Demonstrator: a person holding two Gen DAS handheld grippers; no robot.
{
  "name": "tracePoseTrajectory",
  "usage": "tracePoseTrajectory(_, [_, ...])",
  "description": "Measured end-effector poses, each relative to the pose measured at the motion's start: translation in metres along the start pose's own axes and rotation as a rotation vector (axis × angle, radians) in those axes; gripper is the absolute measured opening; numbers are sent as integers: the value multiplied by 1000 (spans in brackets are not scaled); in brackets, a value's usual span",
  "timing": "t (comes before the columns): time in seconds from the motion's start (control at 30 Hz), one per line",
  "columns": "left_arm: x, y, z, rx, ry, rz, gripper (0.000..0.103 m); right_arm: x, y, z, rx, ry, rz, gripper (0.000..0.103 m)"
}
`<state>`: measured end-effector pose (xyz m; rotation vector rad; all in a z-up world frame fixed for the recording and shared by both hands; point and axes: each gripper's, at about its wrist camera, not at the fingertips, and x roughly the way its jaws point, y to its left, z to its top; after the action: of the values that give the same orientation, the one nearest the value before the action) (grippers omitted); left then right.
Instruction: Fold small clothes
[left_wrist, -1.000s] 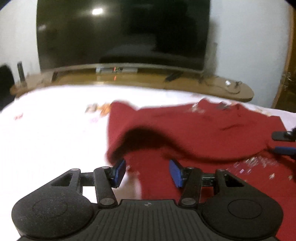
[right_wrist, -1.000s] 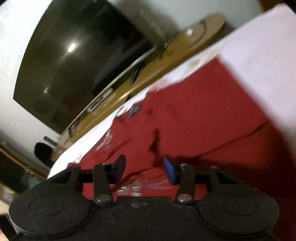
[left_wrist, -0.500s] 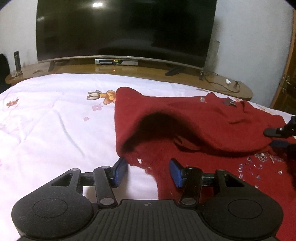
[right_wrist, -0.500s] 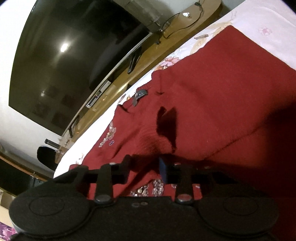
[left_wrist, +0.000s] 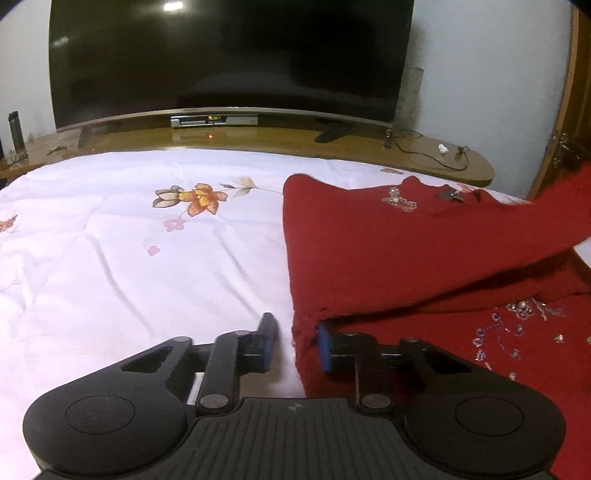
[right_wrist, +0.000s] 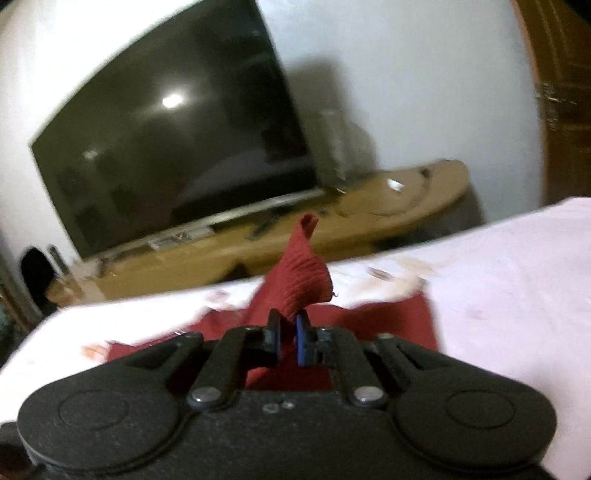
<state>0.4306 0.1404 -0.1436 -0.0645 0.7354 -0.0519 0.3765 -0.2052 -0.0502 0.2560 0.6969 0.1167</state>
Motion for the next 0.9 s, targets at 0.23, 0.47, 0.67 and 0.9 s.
tracePoseTrajectory(0.23, [3,-10,4,22,12,6,7,5,-31,-24,75,75,-50,9])
tracePoseTrajectory(0.47, [6,-9,5,7,23,15,8,19,-42,-32,107,105,-84,10])
tracePoseTrajectory(0.67, [-24,16,1,18,4,-4,44,8,-61,-37,129,104,-110,33])
tracePoseTrajectory(0.9, [-22,-4,29,29,-114,-140,44,14,-85,-19,108,78,-47,30])
